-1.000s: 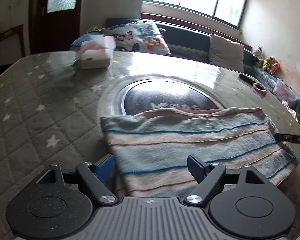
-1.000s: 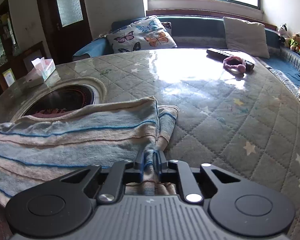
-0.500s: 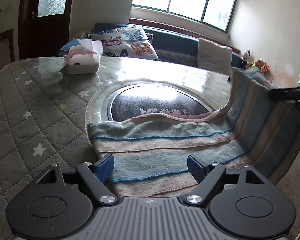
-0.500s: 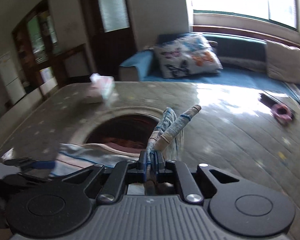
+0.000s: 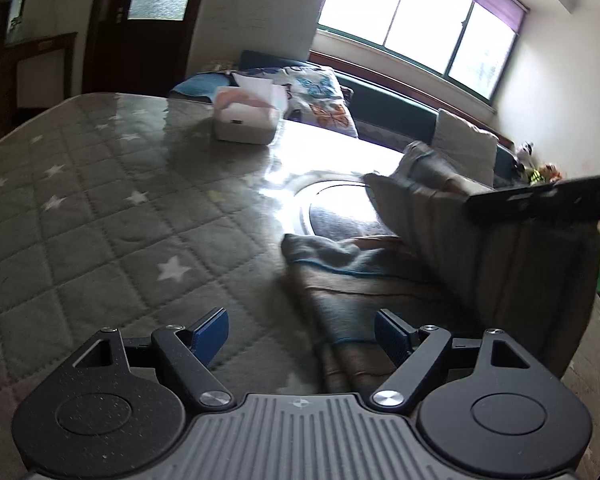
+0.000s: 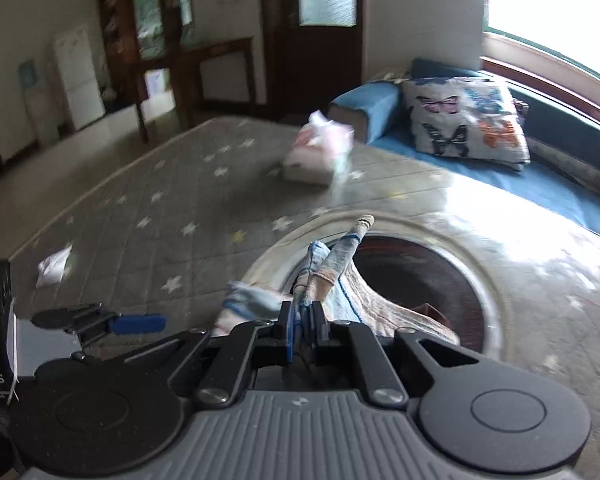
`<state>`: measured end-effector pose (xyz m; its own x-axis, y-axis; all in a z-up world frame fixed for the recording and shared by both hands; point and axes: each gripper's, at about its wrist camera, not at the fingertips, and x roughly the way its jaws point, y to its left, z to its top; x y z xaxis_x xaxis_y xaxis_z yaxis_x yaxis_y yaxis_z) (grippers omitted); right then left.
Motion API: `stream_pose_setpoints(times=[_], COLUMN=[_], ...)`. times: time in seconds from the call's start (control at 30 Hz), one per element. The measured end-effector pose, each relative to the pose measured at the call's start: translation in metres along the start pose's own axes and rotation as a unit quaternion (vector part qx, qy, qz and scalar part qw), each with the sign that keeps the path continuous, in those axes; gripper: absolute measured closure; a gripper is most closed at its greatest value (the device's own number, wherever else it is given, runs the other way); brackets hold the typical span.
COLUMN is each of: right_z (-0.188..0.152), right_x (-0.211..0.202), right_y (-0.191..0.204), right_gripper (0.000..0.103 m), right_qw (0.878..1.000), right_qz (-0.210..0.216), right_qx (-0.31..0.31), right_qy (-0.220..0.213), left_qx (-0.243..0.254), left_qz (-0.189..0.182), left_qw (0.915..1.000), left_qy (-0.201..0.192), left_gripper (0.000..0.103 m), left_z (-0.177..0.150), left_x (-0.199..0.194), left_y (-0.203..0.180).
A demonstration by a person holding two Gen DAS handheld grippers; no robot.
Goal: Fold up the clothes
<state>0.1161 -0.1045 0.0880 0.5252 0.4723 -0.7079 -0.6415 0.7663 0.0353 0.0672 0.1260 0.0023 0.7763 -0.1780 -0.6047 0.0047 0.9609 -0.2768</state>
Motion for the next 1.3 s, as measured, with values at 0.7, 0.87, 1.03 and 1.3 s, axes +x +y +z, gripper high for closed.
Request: stream_pose_setpoints(times=[0.7, 0.87, 1.03, 1.3], right_z=[-0.026, -0.053, -0.069, -0.055], right_x=[0.011, 0.016, 0.012, -0.025], right_y=[0.048, 0.069, 0.090, 0.051], right_gripper=[0.076, 0.065, 0.063, 0.061], right_qw=[0.992, 0.976, 0.970, 0.978], right_qz=[0.038, 0.068, 0.088, 0.070], right_qx=[-0.113, -0.186, -0.217, -0.191], right_qy=[0.050, 0.085, 0.072, 0.044], left_qx=[-0.041, -0.031, -0.013, 0.014], left_qz=[0.036, 0.032, 0.025, 0.006], left_qw=[0.9982, 0.9985, 0.9991, 0.9991], left_qy=[-0.024, -0.032, -0.033, -0.040], left_gripper=[0.021, 0.021, 0.021, 0.022], left_z=[0.006, 0.014, 0.017, 0.020], left_x=[-0.020, -0.023, -0.025, -0.031], left_y=[0.032, 0.022, 0.006, -0.015])
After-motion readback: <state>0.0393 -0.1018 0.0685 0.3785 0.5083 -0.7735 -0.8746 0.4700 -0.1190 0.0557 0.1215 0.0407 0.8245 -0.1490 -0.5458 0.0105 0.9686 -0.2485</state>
